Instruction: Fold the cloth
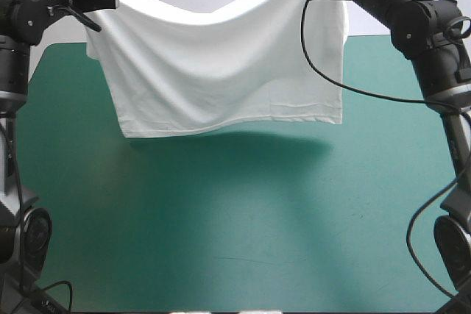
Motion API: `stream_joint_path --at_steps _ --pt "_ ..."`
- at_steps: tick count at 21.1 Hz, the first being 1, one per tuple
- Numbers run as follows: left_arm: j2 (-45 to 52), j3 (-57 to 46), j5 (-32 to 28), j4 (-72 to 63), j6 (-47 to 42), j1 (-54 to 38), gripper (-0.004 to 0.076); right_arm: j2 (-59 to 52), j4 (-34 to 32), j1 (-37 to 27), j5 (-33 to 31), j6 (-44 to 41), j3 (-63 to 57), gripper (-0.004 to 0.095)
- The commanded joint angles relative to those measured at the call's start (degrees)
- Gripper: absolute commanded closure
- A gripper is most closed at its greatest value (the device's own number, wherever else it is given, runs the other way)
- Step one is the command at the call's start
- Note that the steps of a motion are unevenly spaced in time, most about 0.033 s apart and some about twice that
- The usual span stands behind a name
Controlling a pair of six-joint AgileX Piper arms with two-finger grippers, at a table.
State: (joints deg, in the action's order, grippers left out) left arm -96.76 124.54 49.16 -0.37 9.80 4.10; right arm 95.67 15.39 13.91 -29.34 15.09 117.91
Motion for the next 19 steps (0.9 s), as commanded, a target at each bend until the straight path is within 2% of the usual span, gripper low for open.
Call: stream_joint_path --at_steps 1,3,4,7,9,12,13,17,19 --pt "-1.81 4.53 -9.26 -0.26 -0.05 -0.14 0.0703 2.25 0.04 -0.24 10.06 0.63 7.87 0.0926" --pt "-4.75 10.01 -9.26 0.05 -0.05 -0.14 0.0703 6.57 -0.61 -0.24 7.83 0.63 15.4 0.0925" --pt "-6.46 13.8 -7.48 0.05 -0.05 -0.14 0.0703 8.73 -1.15 -0.24 4.48 0.63 20.08 0.0926" --pt "-7.68 16.48 -4.88 -0.07 -0.05 -0.14 0.0703 9.66 -2.47 -1.03 -0.73 -0.59 23.58 0.0925" --pt "-7.8 16.23 -1.54 0.06 0.94 -0.14 0.0703 9.8 -4.78 -3.56 -9.56 -2.47 23.58 0.0926" --pt "-8.7 13.55 6.98 0.37 1.62 -0.14 0.0703 10.18 -4.97 -7.5 -20.21 -7.09 19.55 0.0925" --pt "-9.4 11.44 11.01 0.37 1.75 -0.14 0.0703 10.18 -4.67 -8.49 -25.31 -7.2 17.5 0.0926" --pt "-10.41 3.94 21.63 -0.07 4.56 -0.14 0.0705 10.18 -3.18 -9.8 -37.72 -4.54 9.62 0.0925" --pt "-9.69 -2.88 23.13 -0.07 4.56 -0.14 0.0705 9.35 -2.16 -9.8 -38.34 -4.27 3.93 0.0925"
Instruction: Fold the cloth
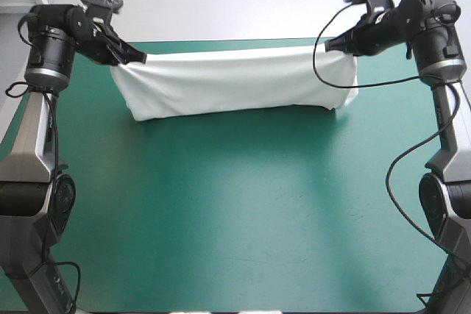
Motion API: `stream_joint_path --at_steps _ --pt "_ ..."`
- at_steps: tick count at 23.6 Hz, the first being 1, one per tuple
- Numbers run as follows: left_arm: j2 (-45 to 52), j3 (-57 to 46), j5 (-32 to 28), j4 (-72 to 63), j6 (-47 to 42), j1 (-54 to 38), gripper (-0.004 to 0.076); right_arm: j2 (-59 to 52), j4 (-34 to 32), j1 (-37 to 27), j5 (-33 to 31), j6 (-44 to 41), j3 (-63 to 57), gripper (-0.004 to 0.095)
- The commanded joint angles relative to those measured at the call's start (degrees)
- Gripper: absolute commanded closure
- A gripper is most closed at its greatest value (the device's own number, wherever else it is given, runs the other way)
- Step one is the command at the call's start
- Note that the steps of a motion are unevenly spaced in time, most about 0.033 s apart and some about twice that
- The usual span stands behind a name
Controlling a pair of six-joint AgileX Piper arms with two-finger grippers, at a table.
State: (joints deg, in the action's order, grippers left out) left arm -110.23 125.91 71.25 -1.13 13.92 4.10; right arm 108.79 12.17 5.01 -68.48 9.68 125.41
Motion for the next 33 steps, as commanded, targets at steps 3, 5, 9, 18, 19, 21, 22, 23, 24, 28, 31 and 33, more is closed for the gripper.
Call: stream_joint_path --at_steps 3,5,9,18,19,21,22,23,24,28,31,33 --pt "6.63 -12.92 2.39 0.69 0.44 -0.14 0.0705 -6.27 1.74 -0.5 0.8 1.98 -13.16 0.0925" --pt "9.15 -19.22 2.01 0.43 0.44 -0.14 0.0705 -8.98 2.84 0.03 0.8 3.06 -20.1 0.0925" --pt "17.21 -35.46 1.48 -0.04 0.04 -0.14 0.0705 -15.06 2.94 1.55 1.42 4.06 -34.27 0.0925" --pt "31.19 -64.51 -0.75 -6.68 0.36 -0.14 0.0705 -28.01 1.52 11.42 5.86 0.88 -63.1 0.0925" --pt "32.67 -67.85 -0.75 -6.65 0.36 -0.14 0.0705 -29.15 1.33 12.11 6.71 0.52 -66.16 0.0925" --pt "34.42 -71.77 -0.87 -6.65 0.36 -0.14 0.0705 -30.43 1.33 12.12 8.1 0.49 -70.36 0.0925" --pt "34.67 -72.8 -1.22 -6.65 0.36 -0.14 0.0705 -30.66 0.9 12.12 8.42 0.49 -71.56 0.0925" --pt "35.05 -73.89 -2.4 -6.65 0.49 -0.14 0.0704 -30.67 0.63 12.12 9.5 1.06 -73.23 0.0922" --pt "35.16 -74.22 -3.01 -6.65 0.95 -0.14 0.0704 -30.67 0.63 12.12 10.25 1.16 -74.09 0.0915" --pt "35.16 -74.44 -3.57 -6.65 2.16 -0.14 0.0631 -30.67 1.11 12.12 13.13 2.57 -75.71 0.0817" --pt "35.16 -74.44 -3.57 -6.65 2.48 -0.14 0.0507 -30.67 2.0 12.12 14.73 2.8 -75.71 0.0651" --pt "35.16 -74.44 -3.57 -6.65 2.48 -0.14 0.0372 -30.67 1.99 12.12 15.67 2.8 -75.71 0.0521"
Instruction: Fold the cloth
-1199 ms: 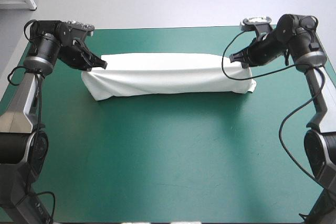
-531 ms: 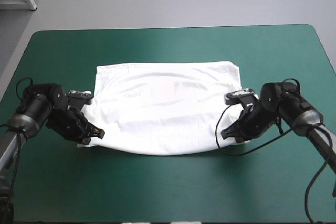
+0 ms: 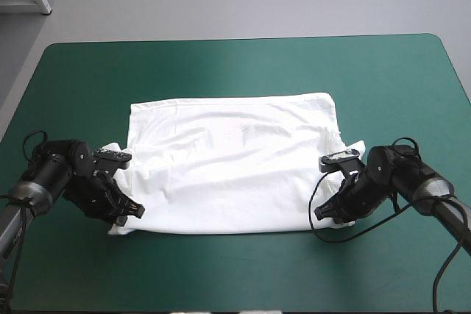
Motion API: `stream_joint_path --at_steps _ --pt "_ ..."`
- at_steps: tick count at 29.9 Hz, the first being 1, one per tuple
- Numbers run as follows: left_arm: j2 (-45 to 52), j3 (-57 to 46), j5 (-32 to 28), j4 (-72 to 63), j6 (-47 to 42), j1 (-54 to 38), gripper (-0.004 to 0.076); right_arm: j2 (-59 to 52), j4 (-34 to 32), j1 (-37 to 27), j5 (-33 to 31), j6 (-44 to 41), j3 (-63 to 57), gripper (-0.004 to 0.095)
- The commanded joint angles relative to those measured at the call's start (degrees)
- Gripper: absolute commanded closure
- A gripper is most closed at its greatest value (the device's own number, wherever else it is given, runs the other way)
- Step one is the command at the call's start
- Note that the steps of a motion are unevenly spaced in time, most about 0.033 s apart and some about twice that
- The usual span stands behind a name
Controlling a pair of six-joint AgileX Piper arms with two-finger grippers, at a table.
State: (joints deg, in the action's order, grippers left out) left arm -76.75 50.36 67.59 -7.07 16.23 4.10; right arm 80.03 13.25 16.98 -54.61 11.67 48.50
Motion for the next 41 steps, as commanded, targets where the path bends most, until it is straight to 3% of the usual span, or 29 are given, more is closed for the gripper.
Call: stream_joint_path --at_steps 1,4,6,11,16,23,26,32,41 --pt "1.68 1.12 0.09 -0.72 0.18 -0.14 0.0302 -1.91 0.91 0.15 2.43 0.81 1.2 0.045" --pt "1.68 1.12 -0.24 -0.89 -0.07 -0.14 0.0166 -2.78 1.04 0.15 4.06 0.54 1.32 0.0299" --pt "1.68 1.12 -1.73 -1.78 -0.22 -0.14 0.0159 -3.63 1.04 0.15 4.24 0.27 2.8 0.0261" --pt "2.82 5.2 -5.15 -3.57 -0.45 -0.14 0.016 -6.81 -0.18 0.15 3.0 -2.03 11.84 0.0262" --pt "6.05 15.9 -5.15 -3.75 -1.78 -0.14 0.016 -10.48 -3.26 0.05 0.32 -3.27 22.03 0.0279" --pt "12.94 25.1 -5.43 -2.25 -2.43 -0.14 0.016 -15.4 -13.7 0.05 -4.39 -7.7 25.71 0.0283" --pt "15.58 23.81 -8.87 2.08 -6.8 -0.14 0.016 -16.46 -15.24 0.05 -8.94 -8.64 25.71 0.0283" --pt "19.37 13.52 -21.24 15.84 -27.93 -0.14 0.016 -20.07 -11.81 0.05 -12.21 -8.64 25.61 0.0283" --pt "15.38 -3.14 -36.54 4.65 -29.39 -3.76 0.0164 -25.91 -11.81 0.05 -12.99 -9.43 25.61 0.0284"
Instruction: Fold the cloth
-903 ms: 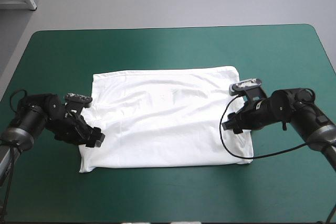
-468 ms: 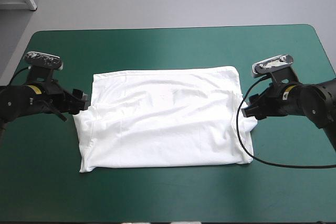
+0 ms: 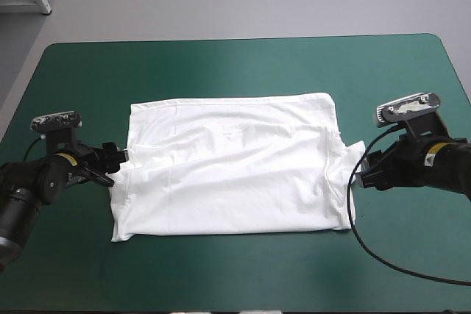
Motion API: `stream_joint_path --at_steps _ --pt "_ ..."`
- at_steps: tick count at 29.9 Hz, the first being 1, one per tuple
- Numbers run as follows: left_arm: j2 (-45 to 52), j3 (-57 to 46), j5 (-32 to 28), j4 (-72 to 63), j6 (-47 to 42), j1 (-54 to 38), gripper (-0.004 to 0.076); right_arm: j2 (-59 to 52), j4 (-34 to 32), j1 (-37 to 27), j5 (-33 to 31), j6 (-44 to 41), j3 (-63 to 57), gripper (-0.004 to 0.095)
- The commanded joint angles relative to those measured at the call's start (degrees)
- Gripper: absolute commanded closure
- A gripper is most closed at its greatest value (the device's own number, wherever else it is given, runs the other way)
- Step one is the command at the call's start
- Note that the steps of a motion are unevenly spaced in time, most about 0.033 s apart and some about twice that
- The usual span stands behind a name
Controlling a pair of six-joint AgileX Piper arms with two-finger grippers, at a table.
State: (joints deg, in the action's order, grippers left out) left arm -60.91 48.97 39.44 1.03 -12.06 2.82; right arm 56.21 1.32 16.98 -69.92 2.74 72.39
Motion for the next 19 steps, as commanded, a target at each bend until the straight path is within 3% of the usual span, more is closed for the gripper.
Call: stream_joint_path --at_steps 1,3,7,10,16,19 --pt "-1.03 -2.5 -9.83 -4.89 -0.84 -4.09 0.0164 -2.49 0.13 0.05 2.32 -0.64 1.72 0.0284" --pt "-2.14 -3.85 -12.23 -10.08 1.64 -8.8 0.0164 -3.09 0.38 0.05 2.32 -0.64 1.72 0.0284" --pt "-6.23 -4.14 -12.32 -25.19 20.52 -16.39 0.0164 -3.6 0.49 0.05 2.32 -0.89 0.87 0.0284" --pt "-10.68 -4.14 -12.41 -34.31 28.69 -18.75 0.0164 -3.6 0.49 0.05 2.32 -0.89 -0.16 0.0284" --pt "-18.42 -4.14 -16.12 -37.01 31.32 -18.88 0.017 -3.6 0.75 0.05 2.32 -0.89 -2.45 0.0304" --pt "-19.65 -4.14 -17.13 -37.55 31.32 -18.88 0.0217 -3.6 0.84 0.05 2.32 -0.89 -2.65 0.0304"
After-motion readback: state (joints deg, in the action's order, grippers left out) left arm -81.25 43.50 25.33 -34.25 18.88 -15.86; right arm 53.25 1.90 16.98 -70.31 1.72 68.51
